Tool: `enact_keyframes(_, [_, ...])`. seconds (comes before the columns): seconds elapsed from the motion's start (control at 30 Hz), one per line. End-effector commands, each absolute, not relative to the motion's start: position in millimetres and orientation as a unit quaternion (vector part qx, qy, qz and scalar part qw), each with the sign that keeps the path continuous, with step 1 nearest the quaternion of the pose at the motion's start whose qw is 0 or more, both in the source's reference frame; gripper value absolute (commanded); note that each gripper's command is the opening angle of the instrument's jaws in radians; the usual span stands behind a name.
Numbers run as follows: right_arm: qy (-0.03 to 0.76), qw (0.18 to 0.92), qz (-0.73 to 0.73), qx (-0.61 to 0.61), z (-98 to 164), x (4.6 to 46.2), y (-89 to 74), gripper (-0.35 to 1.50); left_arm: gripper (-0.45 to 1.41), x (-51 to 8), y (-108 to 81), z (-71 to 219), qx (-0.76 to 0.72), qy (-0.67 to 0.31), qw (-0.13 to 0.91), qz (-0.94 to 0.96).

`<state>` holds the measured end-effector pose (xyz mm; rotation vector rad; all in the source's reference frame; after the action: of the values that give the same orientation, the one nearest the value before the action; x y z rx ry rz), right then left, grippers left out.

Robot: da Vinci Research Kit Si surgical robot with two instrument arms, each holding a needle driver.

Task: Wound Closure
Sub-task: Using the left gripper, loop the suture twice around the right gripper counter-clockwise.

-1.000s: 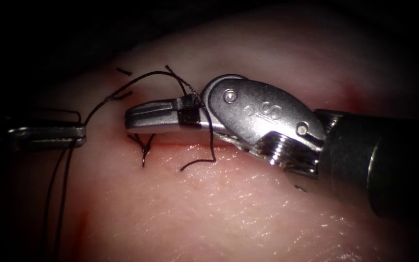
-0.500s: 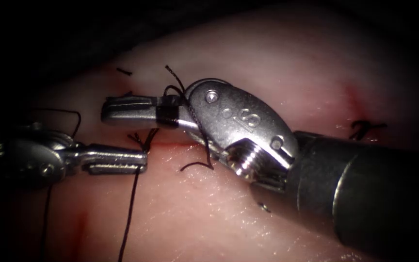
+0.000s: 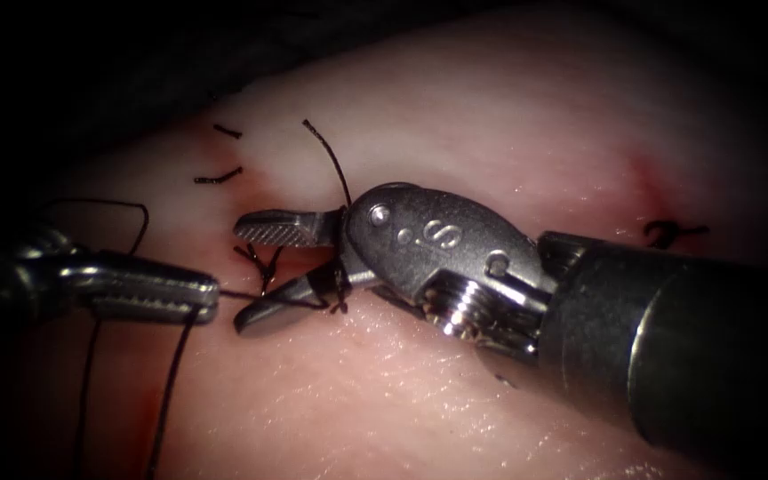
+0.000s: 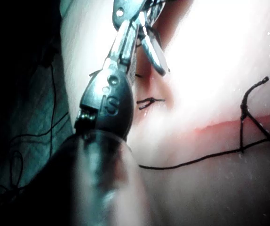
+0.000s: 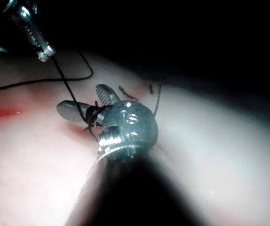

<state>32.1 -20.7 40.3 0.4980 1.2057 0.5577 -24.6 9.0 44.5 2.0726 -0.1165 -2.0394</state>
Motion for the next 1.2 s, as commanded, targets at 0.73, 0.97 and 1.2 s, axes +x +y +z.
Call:
enact_keyframes(0.73, [0.715, 0.617, 0.131, 0.302, 44, 32.4, -22.7, -0.35, -0.45, -26.6, 15.3, 59, 0.753, 0.086, 0.163, -0.632])
enact_keyframes(0.97, [0.764, 0.555, 0.214, 0.251, 43, 32.1, -21.5, -0.13, -0.45, -25.3, 13.0, 61, 0.749, 0.090, 0.165, -0.636])
enact_keyframes(1.2, [0.754, 0.535, 0.334, 0.182, 44, 30.4, -20.5, 0.27, -0.45, -24.5, 10.2, 61, 0.732, 0.080, 0.168, -0.655])
